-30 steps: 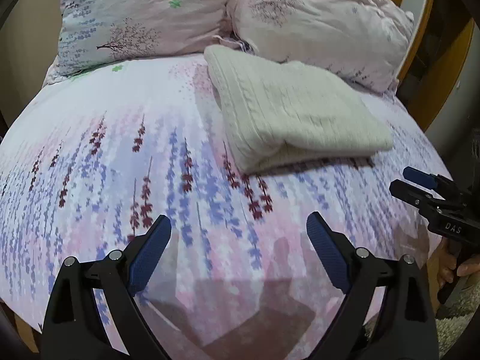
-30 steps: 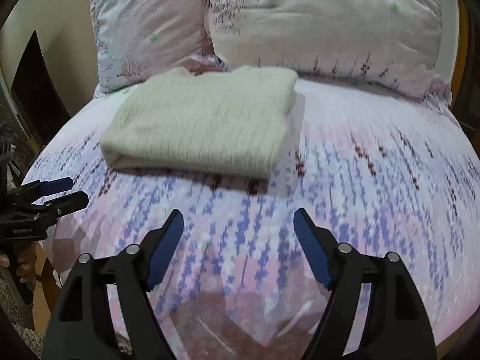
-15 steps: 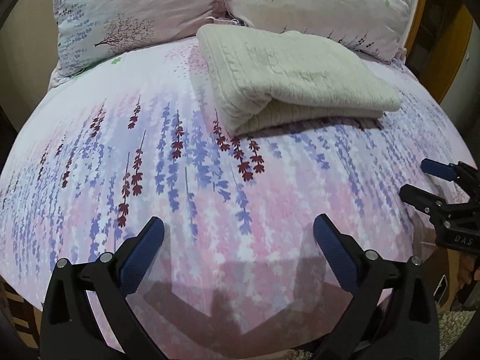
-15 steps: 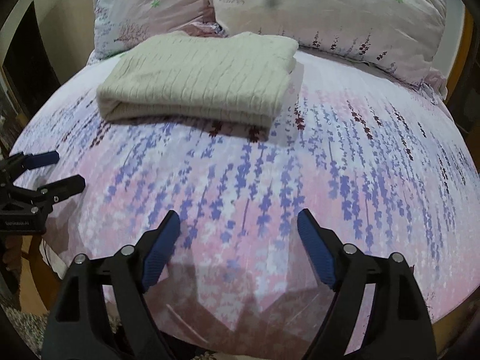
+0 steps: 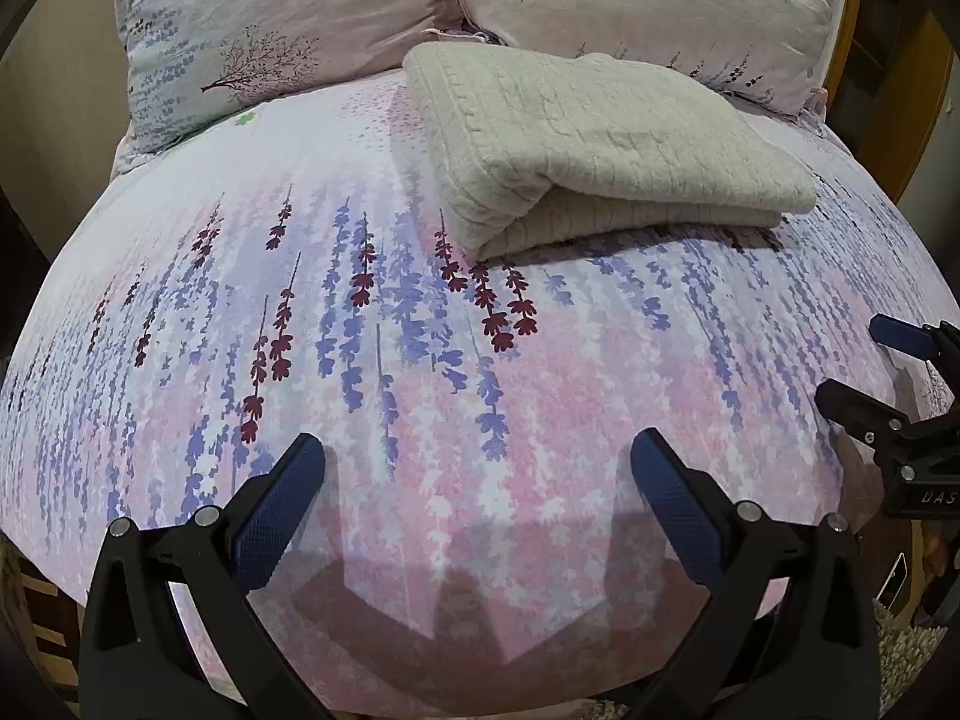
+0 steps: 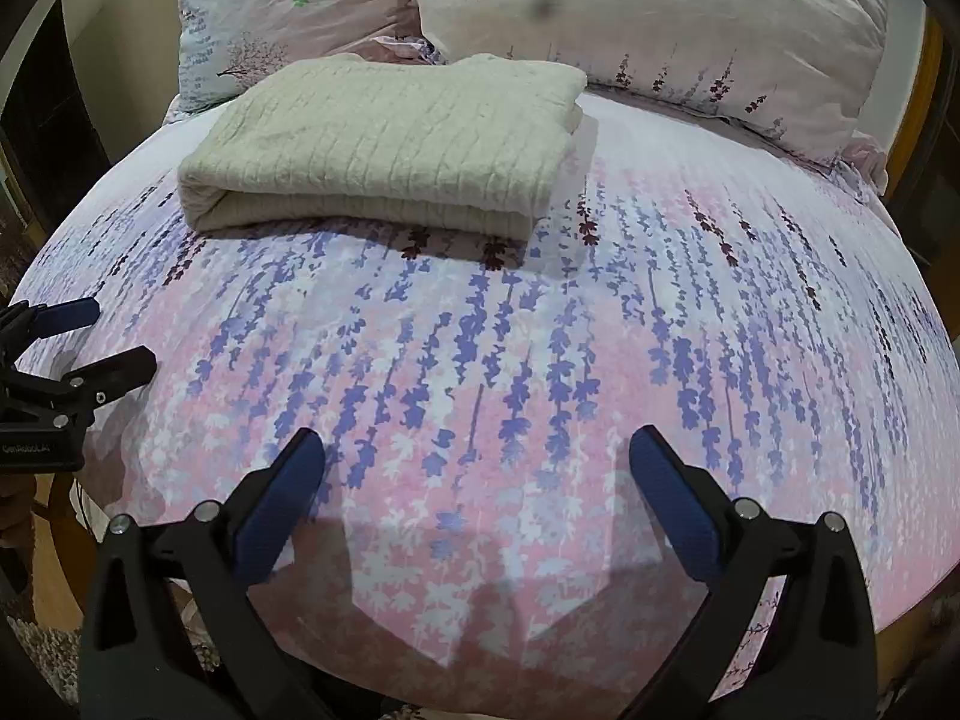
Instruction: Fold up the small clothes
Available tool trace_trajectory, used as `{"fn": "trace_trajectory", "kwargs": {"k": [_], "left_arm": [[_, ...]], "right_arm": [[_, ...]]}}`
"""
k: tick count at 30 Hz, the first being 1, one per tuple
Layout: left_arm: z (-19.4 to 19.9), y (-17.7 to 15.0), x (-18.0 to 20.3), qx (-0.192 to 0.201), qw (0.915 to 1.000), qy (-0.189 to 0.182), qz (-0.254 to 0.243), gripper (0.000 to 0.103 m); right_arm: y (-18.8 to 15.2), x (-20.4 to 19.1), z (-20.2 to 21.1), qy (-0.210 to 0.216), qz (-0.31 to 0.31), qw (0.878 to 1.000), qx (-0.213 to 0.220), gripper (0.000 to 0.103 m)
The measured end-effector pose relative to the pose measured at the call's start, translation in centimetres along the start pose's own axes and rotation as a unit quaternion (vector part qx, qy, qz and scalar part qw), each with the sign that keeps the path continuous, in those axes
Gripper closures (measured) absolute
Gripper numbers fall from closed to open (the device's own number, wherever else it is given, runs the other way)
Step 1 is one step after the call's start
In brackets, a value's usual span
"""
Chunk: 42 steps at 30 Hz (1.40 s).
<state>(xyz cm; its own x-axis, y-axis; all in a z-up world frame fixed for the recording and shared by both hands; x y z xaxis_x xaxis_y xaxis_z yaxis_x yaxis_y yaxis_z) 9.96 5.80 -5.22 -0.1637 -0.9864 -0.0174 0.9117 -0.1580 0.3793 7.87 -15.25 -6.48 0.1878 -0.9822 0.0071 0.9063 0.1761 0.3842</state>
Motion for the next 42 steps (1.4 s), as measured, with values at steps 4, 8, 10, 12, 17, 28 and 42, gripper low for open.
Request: {"fn": "trace_trajectory", "kwargs": {"k": [4,8,10,12,17,28,42], "left_arm": [[-0.04,0.07,-0.11,0.001,1.0000,0.001,0.000,0.001],[-0.05,0.01,-0.06,0.002,1.0000,0.002,0.001,0.001],[-0.07,-0.01,-0.04,0.002,1.0000,0.002,0.002,0.001],[-0.07,-0.07,0.00,0.002,1.0000,0.002,0.003,0.001],[-0.07,-0.06,-0.01,0.002,1.0000,0.004,0.007,0.001],[-0.10,0.00,-0.06,0.003,1.0000,0.004,0.007,0.001],[-0.07,0.02,-0.07,0.003,1.0000,0.004,0.007,0.001]], "right_arm": [[0.00,0.12,0.02,-0.001,-0.002,1.000,0.000,0.002],[0.05,0.13,0.01,-0.002,-0.003,1.000,-0.001,0.002],[0.05,0.17,0.01,-0.002,-0.004,1.000,-0.001,0.002],[0.06,0.17,0.01,-0.002,-0.005,1.000,-0.002,0.002],[0.04,0.18,0.02,-0.004,-0.008,1.000,-0.003,0.002],[0.00,0.14,0.02,-0.003,-0.006,1.000,-0.002,0.002],[-0.04,0.12,0.03,-0.003,-0.006,1.000,-0.001,0.002]]}}
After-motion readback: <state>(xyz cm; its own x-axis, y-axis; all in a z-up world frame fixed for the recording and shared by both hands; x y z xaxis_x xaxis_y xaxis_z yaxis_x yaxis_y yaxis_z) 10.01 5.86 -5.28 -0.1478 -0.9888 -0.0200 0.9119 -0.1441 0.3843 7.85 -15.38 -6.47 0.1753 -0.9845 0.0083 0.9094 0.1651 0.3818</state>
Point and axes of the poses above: each gripper's, at about its wrist camera, not at the fingertips, and z roughly against the way its jaws point, x to its right, y to its top, the point moved 5 cm from there along -z, roughly the way its jaws point, and after that the axes turned 13 degrees about -x, right-handed, at the moved point
